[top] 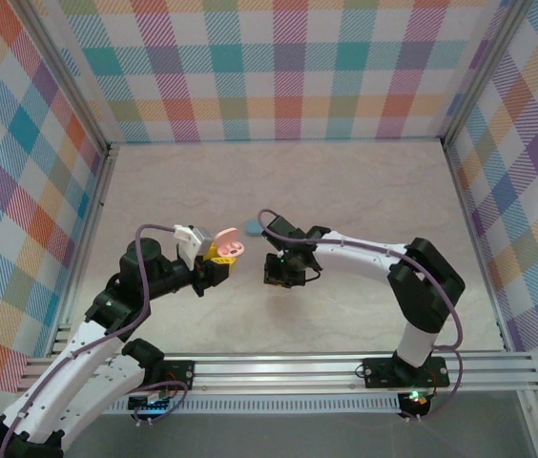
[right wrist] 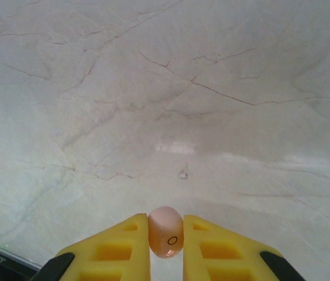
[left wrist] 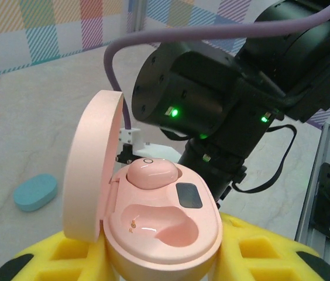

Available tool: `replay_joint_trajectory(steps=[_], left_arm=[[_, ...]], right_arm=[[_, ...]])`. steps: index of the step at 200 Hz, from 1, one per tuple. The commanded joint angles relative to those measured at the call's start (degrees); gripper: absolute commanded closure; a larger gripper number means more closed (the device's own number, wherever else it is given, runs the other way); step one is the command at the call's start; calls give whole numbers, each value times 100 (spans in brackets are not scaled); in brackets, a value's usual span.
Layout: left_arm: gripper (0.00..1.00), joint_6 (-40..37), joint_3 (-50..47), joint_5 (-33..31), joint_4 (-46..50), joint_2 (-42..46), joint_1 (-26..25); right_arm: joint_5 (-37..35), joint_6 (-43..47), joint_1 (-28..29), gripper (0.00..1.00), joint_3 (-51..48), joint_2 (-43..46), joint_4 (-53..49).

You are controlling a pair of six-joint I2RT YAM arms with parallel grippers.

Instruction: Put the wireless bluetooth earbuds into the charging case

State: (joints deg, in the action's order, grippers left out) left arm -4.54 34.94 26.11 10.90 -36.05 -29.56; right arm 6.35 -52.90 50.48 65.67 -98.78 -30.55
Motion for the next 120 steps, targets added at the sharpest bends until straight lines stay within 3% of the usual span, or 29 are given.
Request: replay_joint_trajectory(steps=[1,68,120], left_arm=[[97,-94,-88,272,-476,2,-22],[97,-397,-560,375,-1683,-36,-31],[97,-486,-445,365,-2177,-662,-32]], right_arm=[[-223,334,-57,82,160,492,-524],[-546,758,-209,83,875,1662,-1556],[-583,1074,-258,83,1764,1937,-2218]])
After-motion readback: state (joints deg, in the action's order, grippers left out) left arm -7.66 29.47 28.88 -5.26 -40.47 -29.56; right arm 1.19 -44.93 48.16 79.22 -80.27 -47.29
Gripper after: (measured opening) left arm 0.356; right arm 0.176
